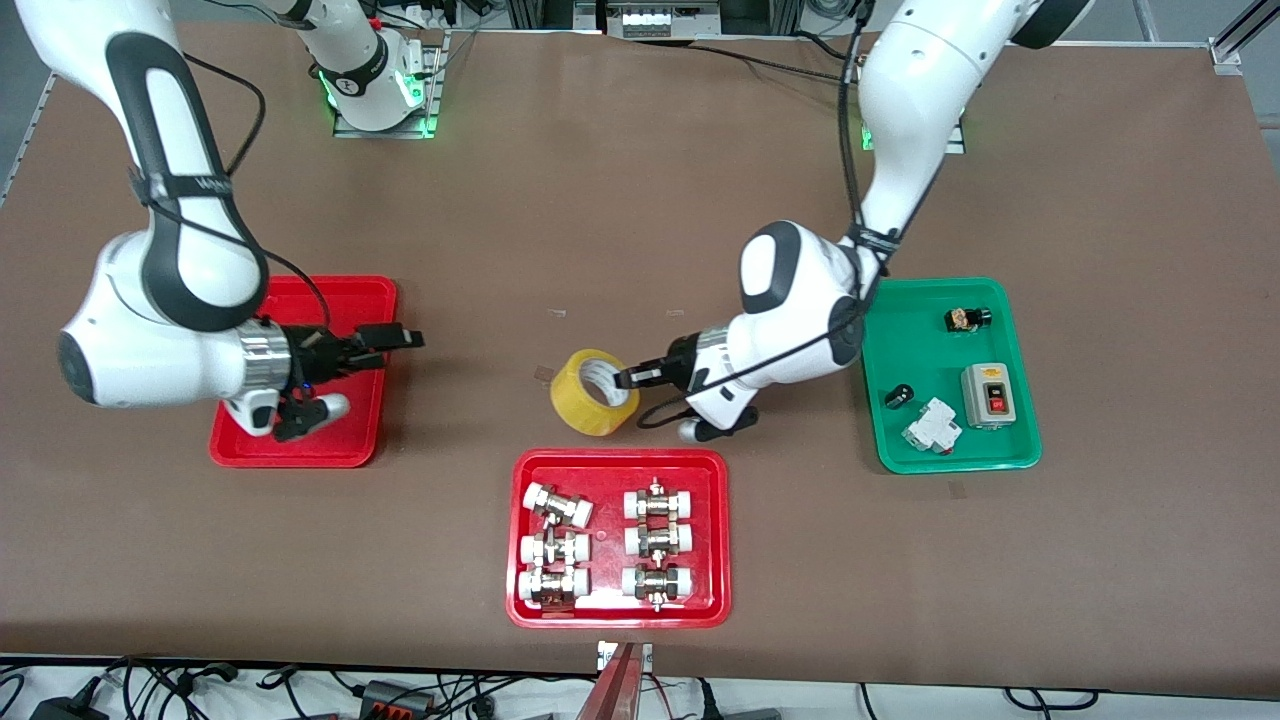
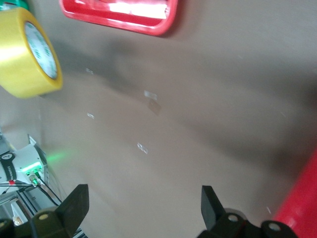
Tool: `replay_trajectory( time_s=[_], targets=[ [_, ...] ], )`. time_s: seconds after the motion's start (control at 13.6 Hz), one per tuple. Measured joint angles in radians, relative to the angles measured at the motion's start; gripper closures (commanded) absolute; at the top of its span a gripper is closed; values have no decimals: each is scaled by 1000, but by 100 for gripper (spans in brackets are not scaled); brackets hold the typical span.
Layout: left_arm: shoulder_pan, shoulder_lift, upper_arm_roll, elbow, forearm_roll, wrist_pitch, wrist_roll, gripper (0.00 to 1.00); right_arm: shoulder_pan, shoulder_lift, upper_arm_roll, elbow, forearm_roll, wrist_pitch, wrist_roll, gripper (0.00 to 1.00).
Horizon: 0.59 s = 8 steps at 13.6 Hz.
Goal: Left arm passes tape to right arm into tray
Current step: 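Carry the tape toward the middle while the right gripper reaches toward it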
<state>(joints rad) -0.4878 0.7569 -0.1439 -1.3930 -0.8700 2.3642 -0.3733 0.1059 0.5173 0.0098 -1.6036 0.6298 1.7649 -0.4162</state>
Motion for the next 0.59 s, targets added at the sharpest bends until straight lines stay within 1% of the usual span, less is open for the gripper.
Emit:
replay_trajectory(
  time_s=[0.37, 0.59],
  targets=[
    [-53, 67, 0, 62, -30, 38, 1, 99, 153, 30, 5, 85, 15, 96, -22, 0],
    [-74, 98, 0, 88, -37, 40, 26, 99, 193, 60, 5, 131, 42, 135, -29, 0]
  ],
)
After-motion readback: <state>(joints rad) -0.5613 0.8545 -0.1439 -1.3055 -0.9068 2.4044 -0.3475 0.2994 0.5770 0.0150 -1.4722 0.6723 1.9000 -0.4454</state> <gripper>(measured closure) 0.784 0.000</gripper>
